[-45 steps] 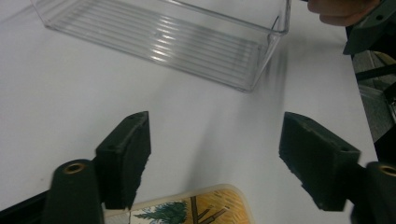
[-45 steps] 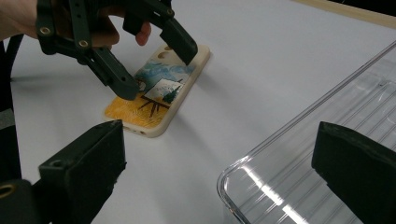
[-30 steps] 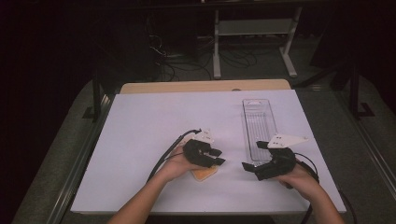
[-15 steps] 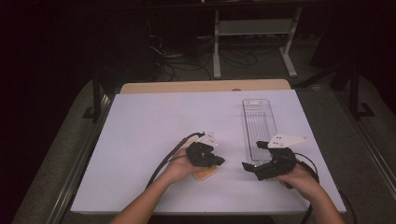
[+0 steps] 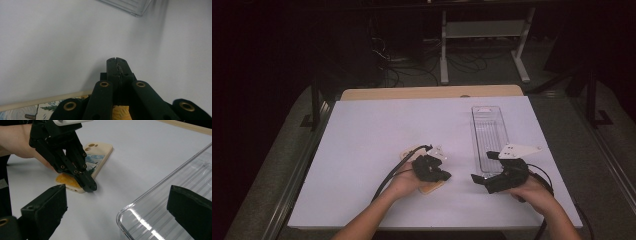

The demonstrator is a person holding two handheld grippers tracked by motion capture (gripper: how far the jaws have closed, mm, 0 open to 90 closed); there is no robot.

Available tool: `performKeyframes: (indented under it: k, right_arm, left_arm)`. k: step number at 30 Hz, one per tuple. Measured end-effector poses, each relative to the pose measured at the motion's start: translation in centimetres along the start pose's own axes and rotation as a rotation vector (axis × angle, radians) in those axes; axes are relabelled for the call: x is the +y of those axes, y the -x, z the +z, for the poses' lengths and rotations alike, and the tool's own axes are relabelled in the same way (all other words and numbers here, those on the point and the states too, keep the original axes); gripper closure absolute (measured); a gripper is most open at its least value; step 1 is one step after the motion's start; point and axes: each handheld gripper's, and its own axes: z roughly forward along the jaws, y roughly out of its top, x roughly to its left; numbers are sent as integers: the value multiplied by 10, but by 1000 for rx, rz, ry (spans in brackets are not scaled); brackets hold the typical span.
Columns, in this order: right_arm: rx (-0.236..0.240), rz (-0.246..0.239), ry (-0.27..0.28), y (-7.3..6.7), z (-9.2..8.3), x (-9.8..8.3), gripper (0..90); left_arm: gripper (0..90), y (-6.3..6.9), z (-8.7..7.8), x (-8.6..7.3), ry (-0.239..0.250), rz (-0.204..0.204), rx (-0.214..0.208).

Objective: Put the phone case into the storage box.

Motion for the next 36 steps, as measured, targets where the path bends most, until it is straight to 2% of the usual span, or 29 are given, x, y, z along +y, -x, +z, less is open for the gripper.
performKeyframes:
  k: [13,14,26,36]
  right_arm:
    - [-1,4,-1,0,0,0,23]
    - [-1,4,-1,0,0,0,23]
    - [-4,1,2,0,0,0,23]
    - [-7,2,0,-1,0,0,23]
  left_arm:
    - [896,6,-15,-13,-44,-8,17]
    - [896,5,-18,-14,-59,10,17]
    - [896,6,-36,-32,-77,-27,33]
    - [896,4,-56,-49,-114,-32,65]
